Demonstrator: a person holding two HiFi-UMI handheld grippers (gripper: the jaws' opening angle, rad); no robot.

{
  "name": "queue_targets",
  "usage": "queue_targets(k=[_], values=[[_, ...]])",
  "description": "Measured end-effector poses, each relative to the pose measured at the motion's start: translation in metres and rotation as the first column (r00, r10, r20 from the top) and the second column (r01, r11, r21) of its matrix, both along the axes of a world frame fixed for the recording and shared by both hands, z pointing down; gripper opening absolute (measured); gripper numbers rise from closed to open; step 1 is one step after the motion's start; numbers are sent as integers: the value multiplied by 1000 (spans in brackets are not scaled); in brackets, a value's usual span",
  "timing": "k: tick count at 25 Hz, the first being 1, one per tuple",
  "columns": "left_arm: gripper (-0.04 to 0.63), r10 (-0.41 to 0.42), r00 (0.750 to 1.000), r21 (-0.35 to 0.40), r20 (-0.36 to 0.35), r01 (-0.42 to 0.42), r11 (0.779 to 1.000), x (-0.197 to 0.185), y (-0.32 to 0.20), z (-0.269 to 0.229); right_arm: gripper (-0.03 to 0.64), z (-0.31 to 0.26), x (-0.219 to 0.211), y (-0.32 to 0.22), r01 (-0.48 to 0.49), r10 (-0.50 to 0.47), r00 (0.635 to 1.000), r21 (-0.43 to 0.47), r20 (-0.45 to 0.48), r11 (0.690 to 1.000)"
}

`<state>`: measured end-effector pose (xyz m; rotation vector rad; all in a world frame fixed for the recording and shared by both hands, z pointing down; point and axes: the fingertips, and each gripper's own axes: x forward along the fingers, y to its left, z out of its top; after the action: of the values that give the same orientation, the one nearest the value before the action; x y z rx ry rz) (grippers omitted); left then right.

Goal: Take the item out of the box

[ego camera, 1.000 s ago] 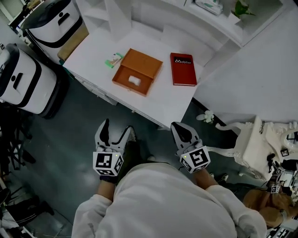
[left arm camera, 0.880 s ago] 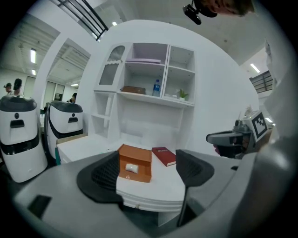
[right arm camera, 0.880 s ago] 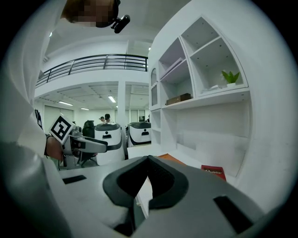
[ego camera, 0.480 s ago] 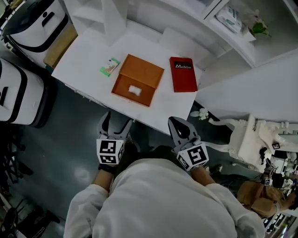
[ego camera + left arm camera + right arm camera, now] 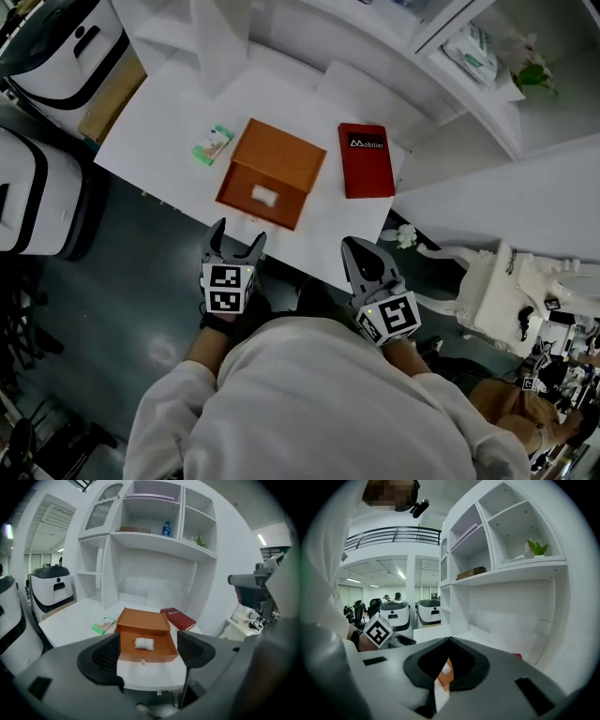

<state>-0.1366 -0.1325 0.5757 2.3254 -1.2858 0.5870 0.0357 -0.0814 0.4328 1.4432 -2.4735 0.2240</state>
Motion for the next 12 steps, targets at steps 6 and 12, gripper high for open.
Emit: queue_targets(k=[6,12], values=[[381,-27,995,-78,98,34,996,21,-22,41,23,1,33,-26,27,-27,999,9,32,1000],[380,-26,977,-142,211,57,988,41,-47,76,23,9,65,-45,50,-50,997,-7,55,999]])
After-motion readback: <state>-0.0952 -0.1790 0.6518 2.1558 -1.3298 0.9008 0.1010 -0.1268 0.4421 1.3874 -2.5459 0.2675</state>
